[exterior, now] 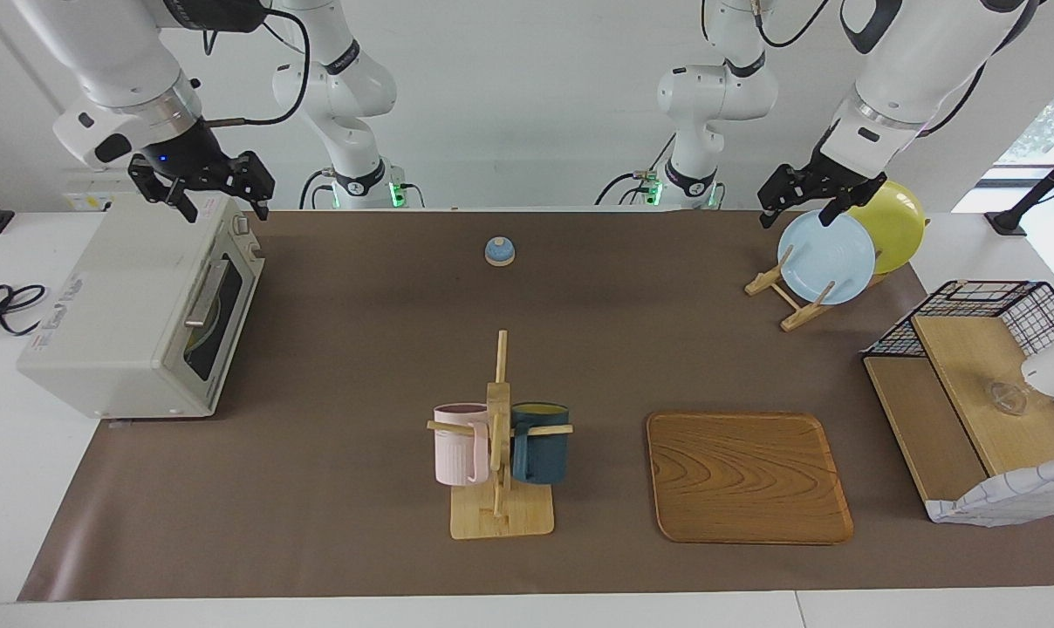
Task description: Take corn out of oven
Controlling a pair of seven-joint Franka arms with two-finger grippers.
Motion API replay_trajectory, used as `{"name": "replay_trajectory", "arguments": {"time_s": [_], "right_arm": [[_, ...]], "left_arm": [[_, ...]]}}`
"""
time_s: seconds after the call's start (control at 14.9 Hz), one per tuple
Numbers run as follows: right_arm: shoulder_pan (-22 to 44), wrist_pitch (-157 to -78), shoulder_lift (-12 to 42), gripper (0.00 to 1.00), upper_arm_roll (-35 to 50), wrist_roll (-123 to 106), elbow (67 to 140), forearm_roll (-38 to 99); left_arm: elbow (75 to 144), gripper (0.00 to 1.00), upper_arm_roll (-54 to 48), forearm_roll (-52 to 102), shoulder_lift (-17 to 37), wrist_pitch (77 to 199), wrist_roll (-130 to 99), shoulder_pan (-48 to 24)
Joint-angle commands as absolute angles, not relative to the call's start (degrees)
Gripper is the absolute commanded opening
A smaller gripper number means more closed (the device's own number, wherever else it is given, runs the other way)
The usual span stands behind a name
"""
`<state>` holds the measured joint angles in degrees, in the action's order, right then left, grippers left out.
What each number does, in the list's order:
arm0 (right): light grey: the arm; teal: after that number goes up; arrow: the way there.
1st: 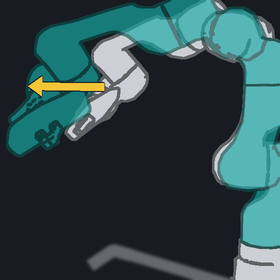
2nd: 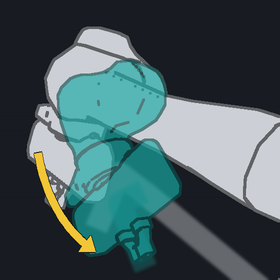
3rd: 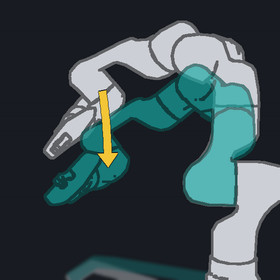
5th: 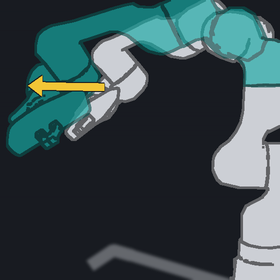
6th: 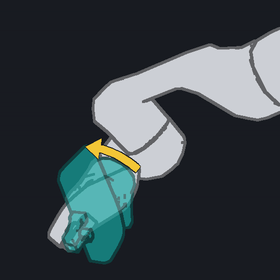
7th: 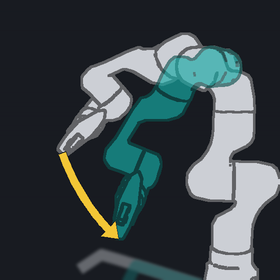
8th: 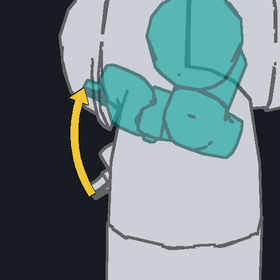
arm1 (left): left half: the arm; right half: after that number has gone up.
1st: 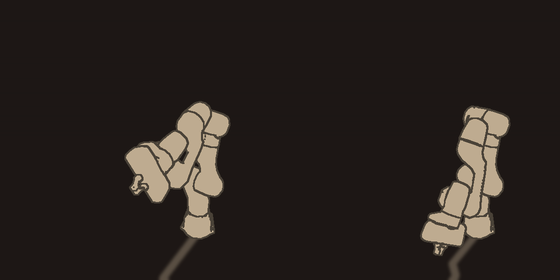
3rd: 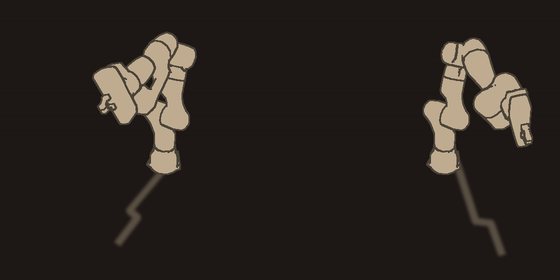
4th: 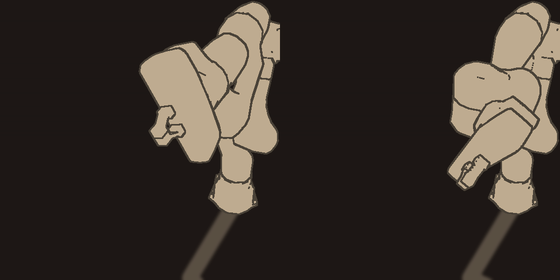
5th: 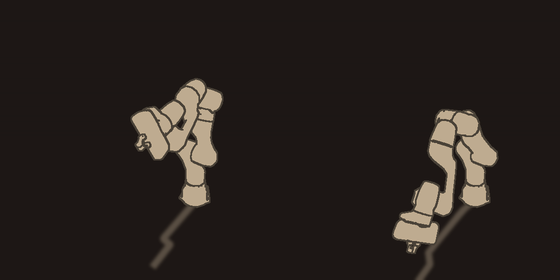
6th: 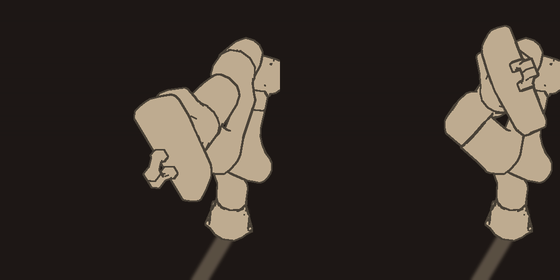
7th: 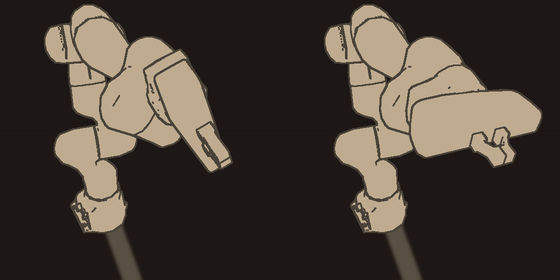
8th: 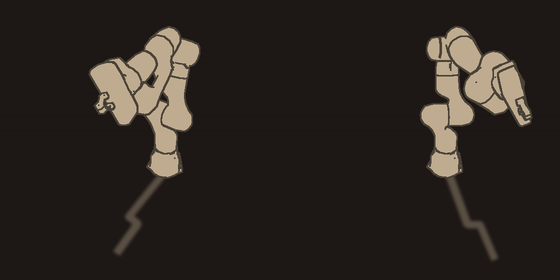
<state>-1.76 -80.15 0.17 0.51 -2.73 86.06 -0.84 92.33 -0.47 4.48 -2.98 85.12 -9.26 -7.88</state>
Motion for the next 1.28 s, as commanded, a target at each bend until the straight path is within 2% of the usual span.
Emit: {"name": "replay_trajectory", "arguments": {"time_s": [0.0, 0.07, 0.13, 0.2, 0.34, 0.94, 1.21], "right_arm": [[-1.93, -83.21, -3.33, 0.61, 0.7, -4.12, 91.82, -0.08], [-1.93, -86.1, -4.47, 0.31, 0.7, -4.39, 94.98, -0.26], [-2.19, -88.48, -5.96, 0.12, 0.7, -4.39, 98.32, -0.35], [-2.55, -90.85, -6.76, 0.03, 0.7, -4.57, 101.13, -0.35], [-2.55, -93.69, -7.91, 0.0, 0.62, -5.44, 105.19, -0.44], [-4.39, -99.75, -8.44, 0.0, 0.26, -5.71, 110.65, -5.8], [-8.42, -103.44, -8.35, 0.0, 0.17, -10.36, 113.38, -5.89]], "left_arm": [[93.43, 1.0, -0.79, 3.43, -3.69, 86.13, -9.4, -7.65], [93.43, 1.0, -0.79, 3.43, -3.69, 86.05, -9.4, -7.65], [93.51, 1.0, -0.79, 3.43, -3.69, 86.04, -9.4, -7.65], [93.43, 1.0, -0.79, 3.43, -3.69, 86.04, -9.4, -7.56], [93.43, 1.0, -0.79, 3.43, -3.69, 86.04, -9.4, -7.65], [93.52, 1.0, -0.79, 3.43, -3.69, 86.04, -9.32, -7.65], [93.52, 1.0, -0.79, 3.43, -3.69, 86.04, -9.32, -7.56]]}}
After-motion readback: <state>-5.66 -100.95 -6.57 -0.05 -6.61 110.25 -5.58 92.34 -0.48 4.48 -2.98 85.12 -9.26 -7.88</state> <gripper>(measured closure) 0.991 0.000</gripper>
